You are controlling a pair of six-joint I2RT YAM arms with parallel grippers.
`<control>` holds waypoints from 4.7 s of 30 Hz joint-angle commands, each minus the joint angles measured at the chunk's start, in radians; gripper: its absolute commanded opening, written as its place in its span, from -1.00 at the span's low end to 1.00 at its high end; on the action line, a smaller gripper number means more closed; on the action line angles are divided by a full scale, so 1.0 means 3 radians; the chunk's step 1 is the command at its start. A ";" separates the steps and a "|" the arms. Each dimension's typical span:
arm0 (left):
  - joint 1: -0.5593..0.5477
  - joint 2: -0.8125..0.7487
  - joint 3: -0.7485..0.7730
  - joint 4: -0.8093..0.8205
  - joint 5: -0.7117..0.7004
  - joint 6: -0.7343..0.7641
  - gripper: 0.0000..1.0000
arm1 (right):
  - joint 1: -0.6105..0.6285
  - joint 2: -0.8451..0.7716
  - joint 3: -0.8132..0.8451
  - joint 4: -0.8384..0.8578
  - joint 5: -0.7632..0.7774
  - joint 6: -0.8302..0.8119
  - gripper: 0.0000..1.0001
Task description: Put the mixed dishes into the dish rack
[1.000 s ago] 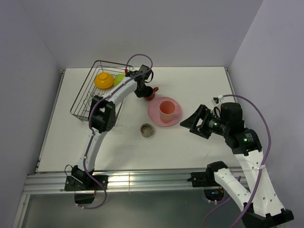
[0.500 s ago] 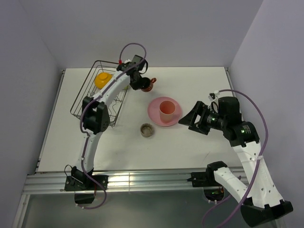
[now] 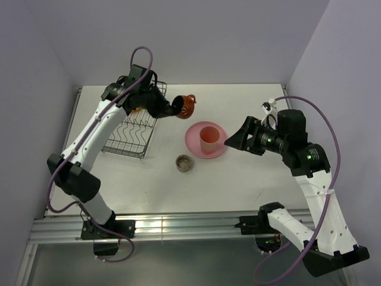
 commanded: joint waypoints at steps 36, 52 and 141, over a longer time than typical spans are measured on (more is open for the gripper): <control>-0.0363 -0.1236 -0.1838 0.1157 0.2394 -0.0900 -1.00 | 0.1054 0.0584 0.0755 0.1139 -0.0490 -0.0610 0.35; -0.0511 -0.1267 -0.1889 0.1454 0.2461 -0.1197 -0.99 | 0.1248 0.0655 0.0663 0.1216 -0.0352 -0.0712 0.08; -0.2557 -0.1421 -0.1358 0.1710 -0.2780 0.2423 0.98 | 0.1305 0.2522 0.3229 -0.1571 0.2153 0.0873 -1.00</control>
